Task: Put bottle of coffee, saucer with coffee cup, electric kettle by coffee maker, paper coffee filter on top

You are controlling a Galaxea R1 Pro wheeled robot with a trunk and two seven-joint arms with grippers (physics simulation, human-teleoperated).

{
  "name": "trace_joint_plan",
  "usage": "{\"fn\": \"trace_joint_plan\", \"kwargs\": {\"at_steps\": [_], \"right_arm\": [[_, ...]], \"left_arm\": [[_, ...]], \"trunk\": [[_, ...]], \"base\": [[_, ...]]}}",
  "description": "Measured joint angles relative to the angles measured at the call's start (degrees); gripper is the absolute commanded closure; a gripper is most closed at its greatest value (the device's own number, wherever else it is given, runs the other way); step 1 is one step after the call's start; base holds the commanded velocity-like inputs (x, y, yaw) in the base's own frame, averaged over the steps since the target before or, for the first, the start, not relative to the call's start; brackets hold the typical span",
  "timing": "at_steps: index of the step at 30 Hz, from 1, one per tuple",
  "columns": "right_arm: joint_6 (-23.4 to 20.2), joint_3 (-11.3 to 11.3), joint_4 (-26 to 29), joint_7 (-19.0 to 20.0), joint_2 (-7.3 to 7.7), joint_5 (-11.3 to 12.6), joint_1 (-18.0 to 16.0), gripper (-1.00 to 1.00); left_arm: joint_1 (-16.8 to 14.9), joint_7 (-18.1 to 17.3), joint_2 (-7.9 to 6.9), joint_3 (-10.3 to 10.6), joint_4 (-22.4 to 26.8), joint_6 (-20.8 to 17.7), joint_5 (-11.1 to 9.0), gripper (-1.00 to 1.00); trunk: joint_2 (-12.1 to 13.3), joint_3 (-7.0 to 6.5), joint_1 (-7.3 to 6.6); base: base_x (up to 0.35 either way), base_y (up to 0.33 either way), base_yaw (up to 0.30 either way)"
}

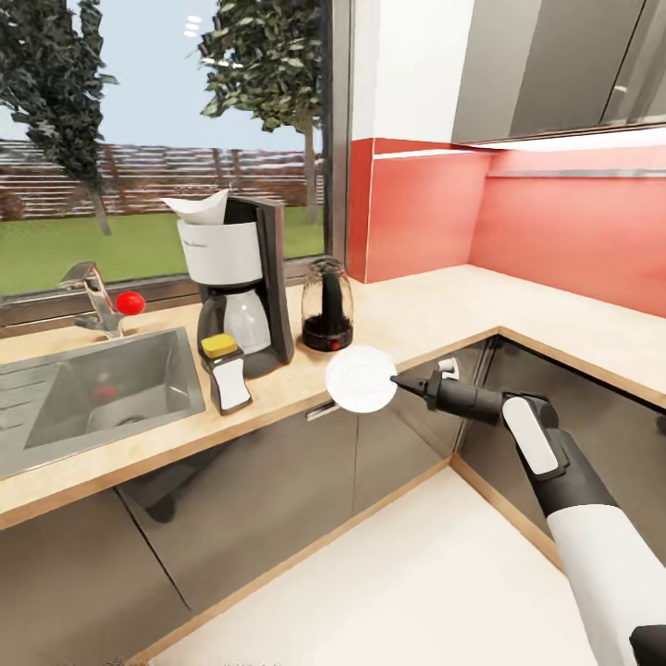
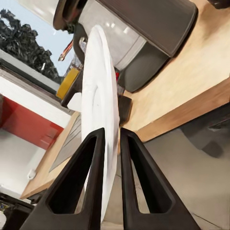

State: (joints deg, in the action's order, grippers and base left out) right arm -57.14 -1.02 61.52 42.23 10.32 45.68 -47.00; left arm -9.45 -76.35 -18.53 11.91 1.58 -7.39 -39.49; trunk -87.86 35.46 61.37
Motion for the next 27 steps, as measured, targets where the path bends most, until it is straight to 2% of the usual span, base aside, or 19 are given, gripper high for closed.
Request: {"fn": "trace_joint_plan", "kwargs": {"at_steps": [11, 21, 22, 23, 27], "right_arm": [[0.0, 0.0, 0.0, -0.1, 0.0, 0.0, 0.0, 1.0], [0.2, 0.0, -0.2, -0.9, -0.16, -0.2, -0.1, 1.0], [0.2, 0.1, -0.1, -1.9, -0.19, -0.2, -0.2, 1.0], [0.3, 0.2, -0.1, -4.9, -0.3, -0.2, -0.7, 1.0], [0.1, 0.2, -0.2, -10.0, -0.47, 0.4, -1.9, 1.0]], "left_arm": [[0.0, 0.0, 0.0, 0.0, 0.0, 0.0, 0.0, -1.0], [0.0, 0.1, 0.01, 0.1, 0.0, 0.0, 0.0, -1.0], [0.0, 0.1, 0.01, 0.1, 0.0, 0.0, 0.0, -1.0], [0.0, 0.1, 0.23, 0.1, 0.0, 0.0, 0.0, -1.0], [0.0, 0.0, 0.51, 0.0, 0.0, 0.0, 0.0, -1.0]], "trunk": [[0.0, 0.0, 0.0], [0.0, 0.0, 0.0], [0.0, 0.0, 0.0], [0.0, 0.0, 0.0], [0.0, 0.0, 0.0]], "base": [[0.0, -0.002, 0.262], [0.0, 0.0, 0.034], [0.0, 0.0, 0.0], [0.0, 0.0, 0.0], [0.0, 0.0, 0.0]]}}
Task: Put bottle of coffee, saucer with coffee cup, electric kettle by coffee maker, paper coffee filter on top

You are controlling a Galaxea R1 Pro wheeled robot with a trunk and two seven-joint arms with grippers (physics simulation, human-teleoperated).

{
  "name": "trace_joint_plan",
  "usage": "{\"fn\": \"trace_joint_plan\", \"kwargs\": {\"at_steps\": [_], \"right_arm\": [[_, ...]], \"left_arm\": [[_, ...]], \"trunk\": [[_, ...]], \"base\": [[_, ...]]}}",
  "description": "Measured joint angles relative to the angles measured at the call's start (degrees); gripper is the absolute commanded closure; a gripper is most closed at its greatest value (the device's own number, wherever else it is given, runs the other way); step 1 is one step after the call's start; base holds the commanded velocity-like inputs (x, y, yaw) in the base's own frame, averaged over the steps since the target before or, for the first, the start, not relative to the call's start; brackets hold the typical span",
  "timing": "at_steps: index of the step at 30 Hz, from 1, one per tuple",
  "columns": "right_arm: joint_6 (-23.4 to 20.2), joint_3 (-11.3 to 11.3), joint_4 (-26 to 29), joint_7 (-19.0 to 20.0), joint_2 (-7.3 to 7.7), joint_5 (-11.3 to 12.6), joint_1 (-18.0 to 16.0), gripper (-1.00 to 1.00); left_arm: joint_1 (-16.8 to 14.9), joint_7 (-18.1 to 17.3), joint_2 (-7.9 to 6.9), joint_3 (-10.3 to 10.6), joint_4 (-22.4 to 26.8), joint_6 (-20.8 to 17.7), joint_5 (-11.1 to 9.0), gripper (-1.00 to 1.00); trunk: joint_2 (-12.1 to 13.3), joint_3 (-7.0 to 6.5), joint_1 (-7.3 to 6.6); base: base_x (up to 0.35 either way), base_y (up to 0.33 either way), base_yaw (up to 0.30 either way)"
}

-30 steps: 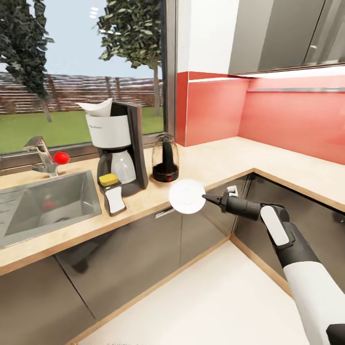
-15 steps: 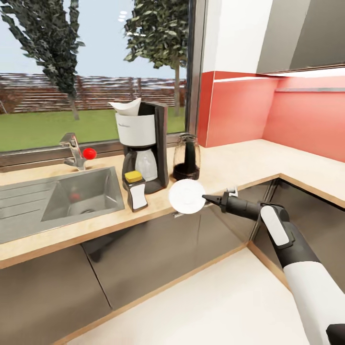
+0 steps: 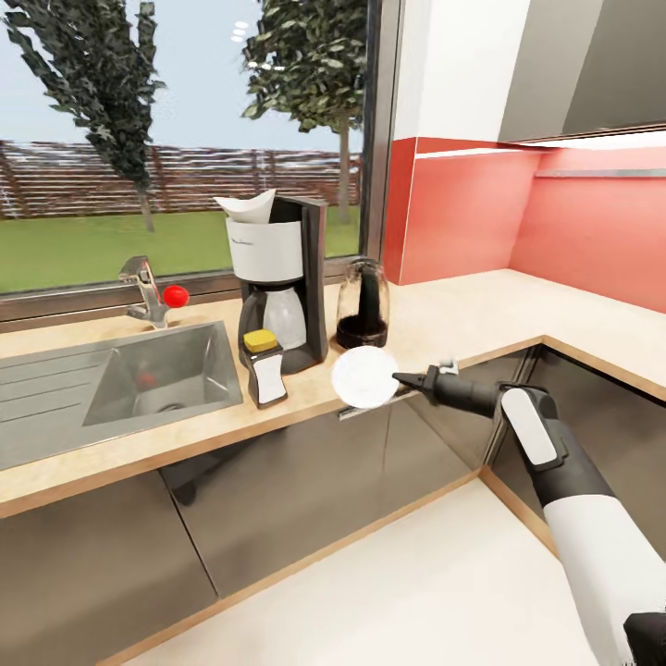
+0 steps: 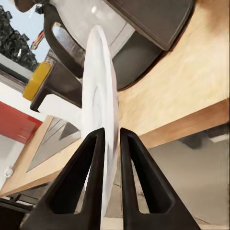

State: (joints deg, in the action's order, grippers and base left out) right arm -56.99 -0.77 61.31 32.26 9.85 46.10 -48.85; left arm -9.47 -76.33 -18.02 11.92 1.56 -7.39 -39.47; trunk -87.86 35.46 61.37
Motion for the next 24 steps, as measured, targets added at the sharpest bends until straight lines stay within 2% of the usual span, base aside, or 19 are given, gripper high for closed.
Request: {"fn": "trace_joint_plan", "kwargs": {"at_steps": [3, 7, 11, 16, 24], "right_arm": [[0.0, 0.0, -0.4, -2.7, -0.2, 0.2, -1.7, 1.0], [0.0, 0.0, -2.4, -7.4, -1.94, 0.3, -4.1, 1.0], [0.0, 0.1, -4.8, -9.5, -2.55, 0.3, -5.2, 1.0], [0.0, 0.1, -8.9, -10.3, -4.11, 0.5, -7.0, 1.0], [0.1, 0.1, -13.1, -10.6, -5.35, 0.5, -8.7, 1.0]], "left_arm": [[0.0, 0.0, 0.11, 0.0, 0.0, 0.0, 0.0, -1.0], [0.0, 0.0, 0.21, 0.0, 0.0, 0.0, 0.0, -1.0], [0.0, 0.0, 0.26, 0.0, 0.0, 0.0, 0.0, -1.0], [0.0, 0.0, 0.28, 0.0, 0.0, 0.0, 0.0, -1.0], [0.0, 0.0, 0.4, 0.1, 0.0, 0.0, 0.0, -1.0]], "trunk": [[0.0, 0.0, 0.0], [0.0, 0.0, 0.0], [0.0, 0.0, 0.0], [0.0, 0.0, 0.0], [0.0, 0.0, 0.0]], "base": [[0.0, 0.0, 0.0], [0.0, 0.0, 0.0], [0.0, 0.0, 0.0], [0.0, 0.0, 0.0], [0.0, 0.0, 0.0]]}}
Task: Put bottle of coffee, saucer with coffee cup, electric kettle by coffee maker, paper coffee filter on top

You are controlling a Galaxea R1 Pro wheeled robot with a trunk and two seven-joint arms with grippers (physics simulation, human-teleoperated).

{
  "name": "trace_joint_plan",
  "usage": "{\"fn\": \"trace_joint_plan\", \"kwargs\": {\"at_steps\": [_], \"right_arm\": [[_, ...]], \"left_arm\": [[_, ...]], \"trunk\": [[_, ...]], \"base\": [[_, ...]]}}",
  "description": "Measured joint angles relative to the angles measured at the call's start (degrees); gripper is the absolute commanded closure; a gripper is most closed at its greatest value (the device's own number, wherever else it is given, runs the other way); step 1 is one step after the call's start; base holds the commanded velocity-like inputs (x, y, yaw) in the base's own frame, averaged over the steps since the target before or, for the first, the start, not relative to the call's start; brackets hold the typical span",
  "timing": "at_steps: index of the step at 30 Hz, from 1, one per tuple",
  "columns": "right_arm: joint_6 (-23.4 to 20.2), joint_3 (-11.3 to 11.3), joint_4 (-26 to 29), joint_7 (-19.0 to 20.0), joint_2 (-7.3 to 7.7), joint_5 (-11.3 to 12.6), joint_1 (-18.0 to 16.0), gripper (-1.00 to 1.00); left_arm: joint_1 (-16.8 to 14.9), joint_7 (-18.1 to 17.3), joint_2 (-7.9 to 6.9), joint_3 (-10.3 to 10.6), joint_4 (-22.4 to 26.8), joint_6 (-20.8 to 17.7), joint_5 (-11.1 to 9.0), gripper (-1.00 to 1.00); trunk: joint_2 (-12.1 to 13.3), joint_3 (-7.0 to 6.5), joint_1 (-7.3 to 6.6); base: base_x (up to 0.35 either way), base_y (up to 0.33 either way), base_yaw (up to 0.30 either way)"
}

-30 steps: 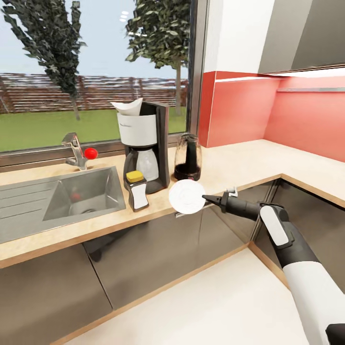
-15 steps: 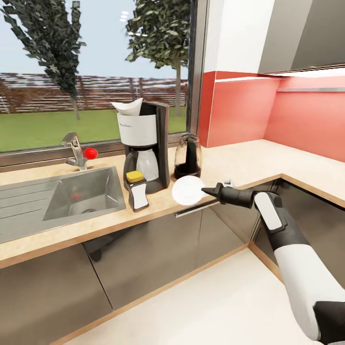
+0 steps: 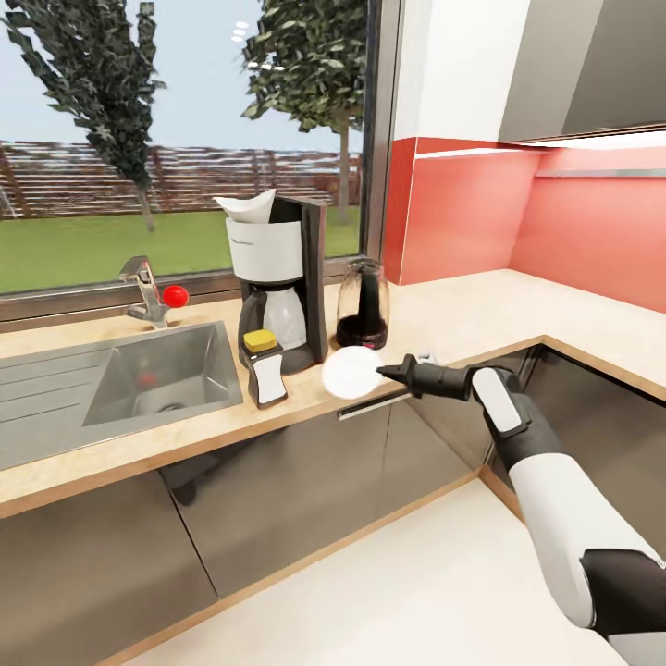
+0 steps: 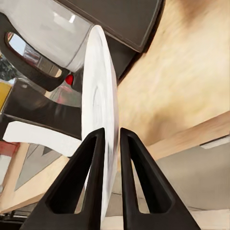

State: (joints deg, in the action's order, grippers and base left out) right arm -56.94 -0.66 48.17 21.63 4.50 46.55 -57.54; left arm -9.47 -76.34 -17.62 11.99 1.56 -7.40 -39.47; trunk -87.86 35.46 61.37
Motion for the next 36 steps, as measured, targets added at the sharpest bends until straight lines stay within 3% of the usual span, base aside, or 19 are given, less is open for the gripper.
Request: {"fn": "trace_joint_plan", "kwargs": {"at_steps": [8, 36], "right_arm": [[0.1, 0.0, -7.1, -0.1, -1.64, -0.1, -2.3, 1.0], [0.7, 0.2, -10.8, -0.1, -1.78, -0.1, -2.4, 1.0]], "left_arm": [[0.0, 0.0, 0.57, -0.1, 0.0, 0.0, 0.0, -1.0], [0.0, 0.0, 0.58, -0.1, 0.0, 0.0, 0.0, -1.0]], "trunk": [[0.0, 0.0, 0.0], [0.0, 0.0, -0.01]], "base": [[0.0, 0.0, 0.0], [0.064, -0.021, 0.0]]}}
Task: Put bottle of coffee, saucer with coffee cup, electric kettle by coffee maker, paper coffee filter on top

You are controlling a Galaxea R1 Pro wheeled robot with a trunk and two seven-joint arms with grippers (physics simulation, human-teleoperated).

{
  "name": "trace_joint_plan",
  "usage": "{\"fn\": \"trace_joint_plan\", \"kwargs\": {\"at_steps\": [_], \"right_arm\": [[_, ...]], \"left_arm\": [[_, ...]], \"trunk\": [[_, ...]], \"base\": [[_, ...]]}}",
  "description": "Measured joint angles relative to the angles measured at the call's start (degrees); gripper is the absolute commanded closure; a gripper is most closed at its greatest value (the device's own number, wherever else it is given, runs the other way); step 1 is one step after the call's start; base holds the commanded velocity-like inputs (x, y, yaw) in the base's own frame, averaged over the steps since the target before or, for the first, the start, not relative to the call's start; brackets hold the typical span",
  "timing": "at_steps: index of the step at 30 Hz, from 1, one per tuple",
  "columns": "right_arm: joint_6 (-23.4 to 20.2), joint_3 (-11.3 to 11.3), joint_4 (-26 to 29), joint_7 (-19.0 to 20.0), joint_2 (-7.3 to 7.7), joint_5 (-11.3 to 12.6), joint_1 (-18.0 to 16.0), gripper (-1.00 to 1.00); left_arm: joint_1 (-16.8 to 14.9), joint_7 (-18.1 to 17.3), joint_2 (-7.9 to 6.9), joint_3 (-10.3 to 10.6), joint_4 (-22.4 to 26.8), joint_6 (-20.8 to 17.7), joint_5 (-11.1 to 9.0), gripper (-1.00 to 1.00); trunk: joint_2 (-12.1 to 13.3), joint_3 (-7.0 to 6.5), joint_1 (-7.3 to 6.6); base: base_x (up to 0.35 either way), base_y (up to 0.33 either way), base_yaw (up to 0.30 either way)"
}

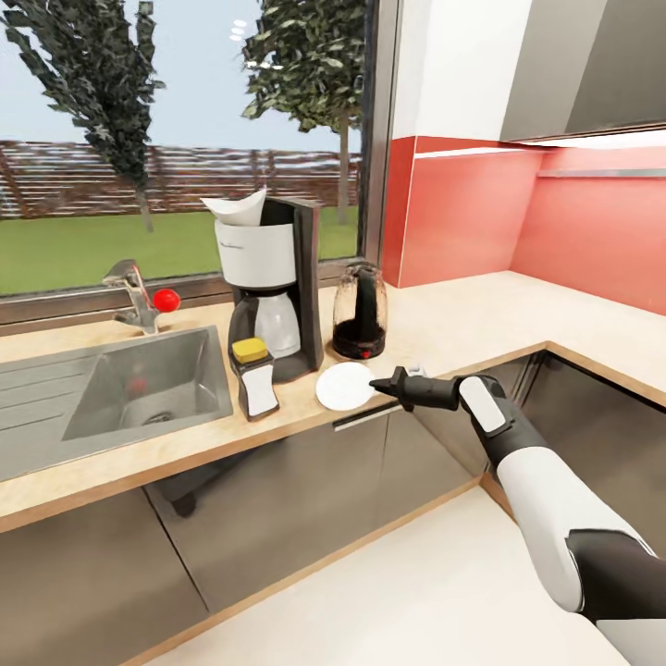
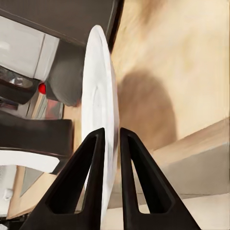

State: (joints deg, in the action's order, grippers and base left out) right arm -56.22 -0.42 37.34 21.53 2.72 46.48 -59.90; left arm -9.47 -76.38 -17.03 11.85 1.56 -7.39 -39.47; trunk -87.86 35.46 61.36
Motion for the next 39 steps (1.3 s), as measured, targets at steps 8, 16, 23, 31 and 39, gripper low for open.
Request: {"fn": "trace_joint_plan", "kwargs": {"at_steps": [8, 16, 23, 31, 39], "right_arm": [[0.0, 0.0, -0.3, 0.0, -0.27, 0.1, 0.0, 1.0], [0.0, 0.0, -0.3, 0.0, -0.34, 0.1, 0.0, 1.0], [0.0, 0.0, -0.2, 0.0, -0.37, 0.1, 0.0, 1.0], [0.0, 0.0, -0.2, 0.0, -0.37, 0.1, 0.0, 1.0], [0.0, 0.0, -0.2, 0.1, -0.44, 0.1, 0.0, 1.0]], "left_arm": [[0.0, 0.0, 0.0, 0.0, 0.0, 0.0, 0.0, -1.0], [0.0, 0.0, 0.0, 0.0, 0.0, 0.0, 0.0, -1.0], [0.0, 0.0, 0.0, 0.0, 0.0, 0.0, 0.0, -1.0], [0.0, 0.0, 0.0, 0.0, 0.0, 0.0, 0.0, -1.0], [0.0, 0.0, 0.0, 0.0, 0.0, 0.0, 0.0, -1.0]], "trunk": [[0.0, 0.0, 0.0], [0.0, 0.0, 0.0], [0.0, 0.0, 0.01], [0.0, 0.0, 0.01], [0.0, 0.0, 0.01]], "base": [[0.056, 0.0, 0.0], [0.071, 0.0, 0.0], [0.063, 0.0, 0.0], [0.005, 0.0, 0.0], [0.038, 0.0, 0.0]]}}
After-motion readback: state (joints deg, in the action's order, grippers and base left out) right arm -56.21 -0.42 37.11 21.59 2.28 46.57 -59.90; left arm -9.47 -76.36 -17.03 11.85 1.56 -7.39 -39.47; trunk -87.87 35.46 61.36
